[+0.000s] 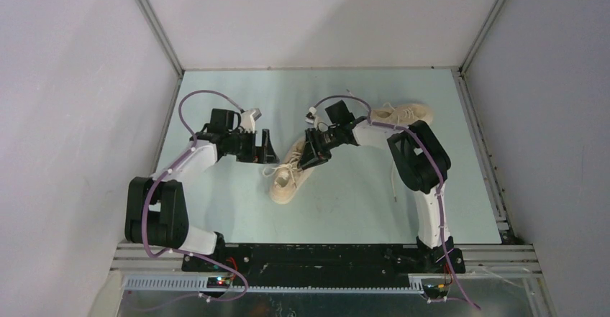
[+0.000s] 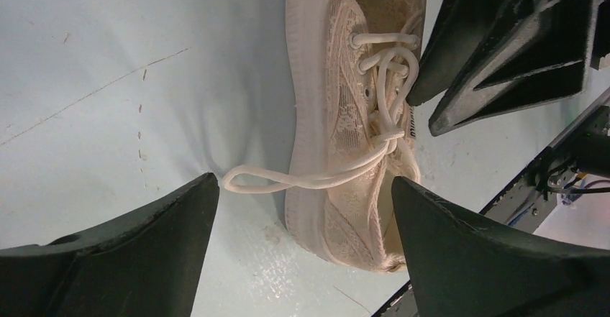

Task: Tie the shoes
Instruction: Tie the shoelace on the shoe, then adjust the shoe at the center of the board.

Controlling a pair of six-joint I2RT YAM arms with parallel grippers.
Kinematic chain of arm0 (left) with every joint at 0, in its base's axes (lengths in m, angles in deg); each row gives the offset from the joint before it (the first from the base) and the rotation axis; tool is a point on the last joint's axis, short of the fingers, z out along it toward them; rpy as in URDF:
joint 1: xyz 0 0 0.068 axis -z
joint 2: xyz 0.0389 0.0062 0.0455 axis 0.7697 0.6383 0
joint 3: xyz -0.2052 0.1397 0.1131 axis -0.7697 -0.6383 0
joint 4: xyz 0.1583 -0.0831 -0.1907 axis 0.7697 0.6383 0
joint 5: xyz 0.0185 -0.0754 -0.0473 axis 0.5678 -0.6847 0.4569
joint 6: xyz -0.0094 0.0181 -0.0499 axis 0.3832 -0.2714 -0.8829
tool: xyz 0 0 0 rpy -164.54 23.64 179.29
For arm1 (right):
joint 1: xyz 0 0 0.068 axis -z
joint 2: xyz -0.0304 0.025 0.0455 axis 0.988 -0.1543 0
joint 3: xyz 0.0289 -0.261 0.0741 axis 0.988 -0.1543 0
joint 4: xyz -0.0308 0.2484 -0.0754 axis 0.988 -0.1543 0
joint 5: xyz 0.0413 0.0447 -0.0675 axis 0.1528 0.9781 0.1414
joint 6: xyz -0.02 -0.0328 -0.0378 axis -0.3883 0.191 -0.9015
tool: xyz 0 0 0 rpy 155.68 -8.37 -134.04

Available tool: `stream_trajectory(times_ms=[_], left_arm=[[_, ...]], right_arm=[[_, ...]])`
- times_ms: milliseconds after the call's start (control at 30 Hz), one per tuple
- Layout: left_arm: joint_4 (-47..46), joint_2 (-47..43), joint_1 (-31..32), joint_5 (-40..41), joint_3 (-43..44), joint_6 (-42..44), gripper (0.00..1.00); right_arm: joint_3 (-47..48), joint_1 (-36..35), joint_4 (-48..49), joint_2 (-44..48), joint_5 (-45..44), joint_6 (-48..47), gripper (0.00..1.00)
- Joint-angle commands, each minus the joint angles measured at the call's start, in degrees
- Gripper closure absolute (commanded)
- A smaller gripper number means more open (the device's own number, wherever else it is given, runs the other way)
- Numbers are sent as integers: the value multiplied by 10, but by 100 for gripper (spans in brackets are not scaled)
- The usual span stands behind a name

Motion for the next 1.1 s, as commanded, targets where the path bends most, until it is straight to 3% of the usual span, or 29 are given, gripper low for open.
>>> stream_trajectory(times_ms=[0,367,533,667,767,900,1067], left_arm=[[-3,3,-7,-20,-4,11,7],[-21,-16,25,-116,-55,48,30],[-21,-12,80,-105,-47,69,44],[13,7,86,-108,-18,87,49],[72,-4,78,-101,11,116,47],[129,-35,53,-70,39,147,33],[98,-79,30,60,8,130,22]], right_arm=[[21,-6,74,-21,27,87,61],[68,1,104,-80,25,148,56],[82,4,93,-94,23,139,60],[95,6,92,-96,33,134,65],[102,7,65,-76,24,116,66],[118,6,26,-69,6,92,59],[135,-1,7,-89,-4,89,56]])
